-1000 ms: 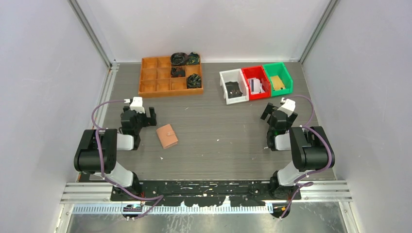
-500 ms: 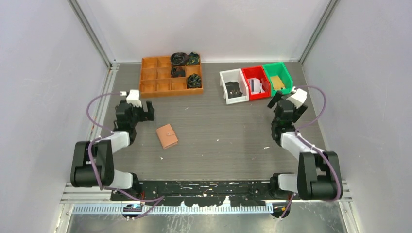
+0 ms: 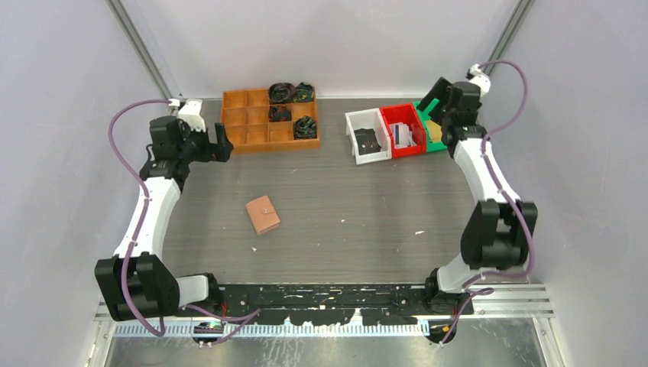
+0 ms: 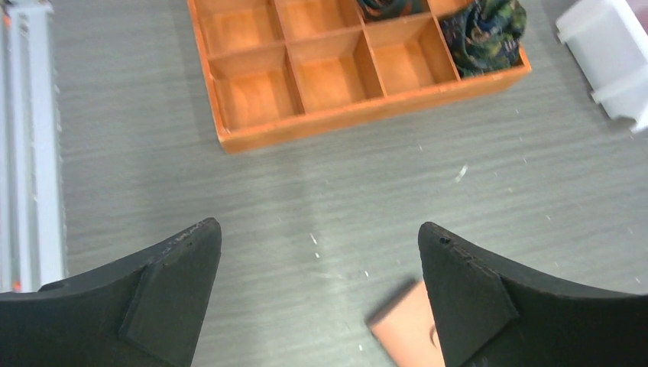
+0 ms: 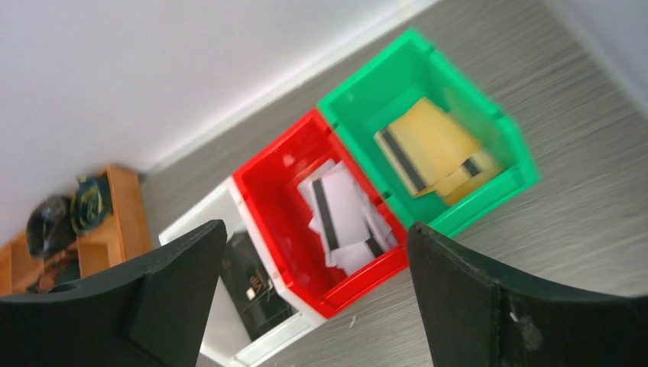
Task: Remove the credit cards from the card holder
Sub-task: Move the storage box to the center of the board.
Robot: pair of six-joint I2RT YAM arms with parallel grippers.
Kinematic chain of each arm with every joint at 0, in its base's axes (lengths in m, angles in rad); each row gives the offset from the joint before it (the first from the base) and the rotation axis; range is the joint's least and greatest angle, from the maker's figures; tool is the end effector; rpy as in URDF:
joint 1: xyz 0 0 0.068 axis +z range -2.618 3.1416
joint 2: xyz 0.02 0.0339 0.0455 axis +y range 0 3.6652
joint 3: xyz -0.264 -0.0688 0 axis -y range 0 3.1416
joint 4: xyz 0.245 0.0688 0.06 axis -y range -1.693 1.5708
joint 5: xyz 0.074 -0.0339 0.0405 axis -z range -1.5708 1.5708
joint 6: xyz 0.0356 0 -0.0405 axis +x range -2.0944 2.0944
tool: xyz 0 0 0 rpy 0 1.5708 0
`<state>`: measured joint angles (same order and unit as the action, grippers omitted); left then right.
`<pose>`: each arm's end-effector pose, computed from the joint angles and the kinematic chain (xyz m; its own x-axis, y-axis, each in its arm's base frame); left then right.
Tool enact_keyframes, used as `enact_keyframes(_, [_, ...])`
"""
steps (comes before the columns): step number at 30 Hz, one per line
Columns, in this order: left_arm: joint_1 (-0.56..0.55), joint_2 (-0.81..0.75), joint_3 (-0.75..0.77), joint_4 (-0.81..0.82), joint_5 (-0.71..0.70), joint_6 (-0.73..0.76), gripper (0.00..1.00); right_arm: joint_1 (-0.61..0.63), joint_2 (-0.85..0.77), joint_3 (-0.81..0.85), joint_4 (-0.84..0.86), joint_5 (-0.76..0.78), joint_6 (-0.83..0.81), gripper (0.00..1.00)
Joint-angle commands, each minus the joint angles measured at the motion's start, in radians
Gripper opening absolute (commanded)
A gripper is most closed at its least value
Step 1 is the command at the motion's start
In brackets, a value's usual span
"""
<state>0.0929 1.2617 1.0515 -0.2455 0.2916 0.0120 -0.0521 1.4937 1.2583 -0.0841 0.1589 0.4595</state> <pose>0.2886 0.0166 0.3250 -0.4361 -0.0291 -0.8994 0.1734 0.9780 -0.1157 0.3548 -0.0241 0.3436 -0.1918 0.4485 -0.8730 0.3197 0.8695 0.3765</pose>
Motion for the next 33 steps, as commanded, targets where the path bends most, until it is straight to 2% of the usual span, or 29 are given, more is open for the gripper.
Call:
enact_keyframes(1, [0.020, -0.050, 0.021, -0.196, 0.131, -0.006, 1.00, 0.035, 0.166, 0.148, -0.180, -0.194, 0.002, 0.84])
enact_keyframes(3, [0.020, -0.056, 0.018, -0.250, 0.175, 0.016, 1.00, 0.052, 0.234, 0.214, -0.217, -0.198, -0.027, 0.74])
enact_keyframes(4, [0.020, -0.060, 0.014, -0.266, 0.177, 0.025, 1.00, 0.089, 0.263, 0.241, -0.233, -0.197, -0.043, 0.73])
enact_keyframes(9, [0.020, -0.060, 0.007, -0.355, 0.190, 0.110, 1.00, 0.188, 0.367, 0.324, -0.271, -0.162, -0.121, 0.75])
enact_keyframes(15, [0.020, -0.052, 0.031, -0.468, 0.216, 0.186, 1.00, 0.210, 0.462, 0.392, -0.294, -0.099, -0.126, 0.73])
enact_keyframes(22, [0.020, -0.064, 0.042, -0.516, 0.255, 0.223, 1.00, 0.227, 0.513, 0.410, -0.318, -0.005, -0.170, 0.66])
enact_keyframes(27, [0.020, -0.052, 0.057, -0.554, 0.261, 0.252, 1.00, 0.231, 0.532, 0.409, -0.316, -0.008, -0.186, 0.64])
enact_keyframes(30, [0.020, -0.056, 0.060, -0.569, 0.253, 0.272, 1.00, 0.235, 0.544, 0.413, -0.323, -0.014, -0.189, 0.55])
enact_keyframes(33, [0.021, -0.061, 0.059, -0.574, 0.245, 0.291, 1.00, 0.249, 0.538, 0.393, -0.322, 0.008, -0.188, 0.34])
